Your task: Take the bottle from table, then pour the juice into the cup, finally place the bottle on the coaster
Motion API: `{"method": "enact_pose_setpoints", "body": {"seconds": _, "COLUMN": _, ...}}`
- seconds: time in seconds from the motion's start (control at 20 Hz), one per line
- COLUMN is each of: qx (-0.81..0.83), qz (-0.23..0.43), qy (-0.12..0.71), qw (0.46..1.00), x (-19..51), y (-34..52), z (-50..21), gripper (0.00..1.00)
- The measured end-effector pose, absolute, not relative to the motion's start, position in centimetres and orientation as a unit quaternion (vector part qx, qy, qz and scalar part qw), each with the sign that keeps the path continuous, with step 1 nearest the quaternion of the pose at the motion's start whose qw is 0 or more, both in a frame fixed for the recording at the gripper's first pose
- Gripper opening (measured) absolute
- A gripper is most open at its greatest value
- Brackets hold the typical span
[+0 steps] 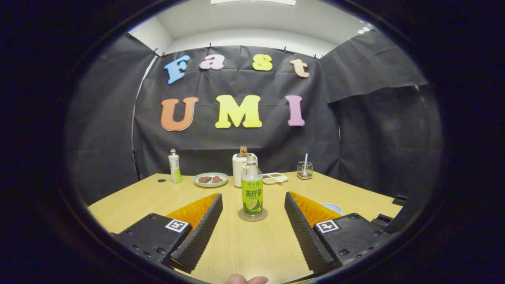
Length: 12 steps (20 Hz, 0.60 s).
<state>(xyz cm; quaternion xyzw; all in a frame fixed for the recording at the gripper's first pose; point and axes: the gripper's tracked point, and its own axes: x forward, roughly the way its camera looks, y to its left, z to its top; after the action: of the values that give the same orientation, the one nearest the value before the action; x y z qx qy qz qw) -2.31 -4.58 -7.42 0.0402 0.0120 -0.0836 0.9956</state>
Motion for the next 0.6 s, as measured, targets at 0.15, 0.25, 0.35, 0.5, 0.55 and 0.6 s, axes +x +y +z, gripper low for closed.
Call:
{"method": "enact_pose_setpoints", "body": {"seconds": 0.15, "qx": 0.029, "qz": -0.094, "qy": 0.009, "qw": 0.995, "x": -3.0, "y": -5.0, "z": -7.1, "gripper": 1.0}}
{"method": "enact_pose_setpoints", "body": {"seconds": 0.25, "qx": 0.03, "qz": -0.108, "qy": 0.015, "qw": 0.994, "x": -3.2, "y": -5.2, "z": -7.2, "gripper": 1.0}}
{"method": "enact_pose_setpoints", "body": {"seconds": 0.35, "qx": 0.038, "qz": -0.11, "qy": 0.012, "qw": 0.993, "x": -3.3, "y": -5.1, "z": -7.1, "gripper": 1.0}}
{"method": "enact_pose_setpoints", "body": {"seconds": 0.5, "qx": 0.037, "qz": -0.124, "qy": 0.02, "qw": 0.991, "x": -3.7, "y": -5.2, "z": -7.5, "gripper": 1.0}}
{"method": "enact_pose_setpoints", "body": {"seconds": 0.55, "qx": 0.033, "qz": -0.123, "qy": 0.021, "qw": 0.992, "x": -3.7, "y": -5.1, "z": -7.5, "gripper": 1.0}}
{"method": "enact_pose_setpoints", "body": {"seconds": 0.6, "qx": 0.03, "qz": -0.122, "qy": 0.022, "qw": 0.992, "x": -3.6, "y": -5.0, "z": -7.5, "gripper": 1.0}}
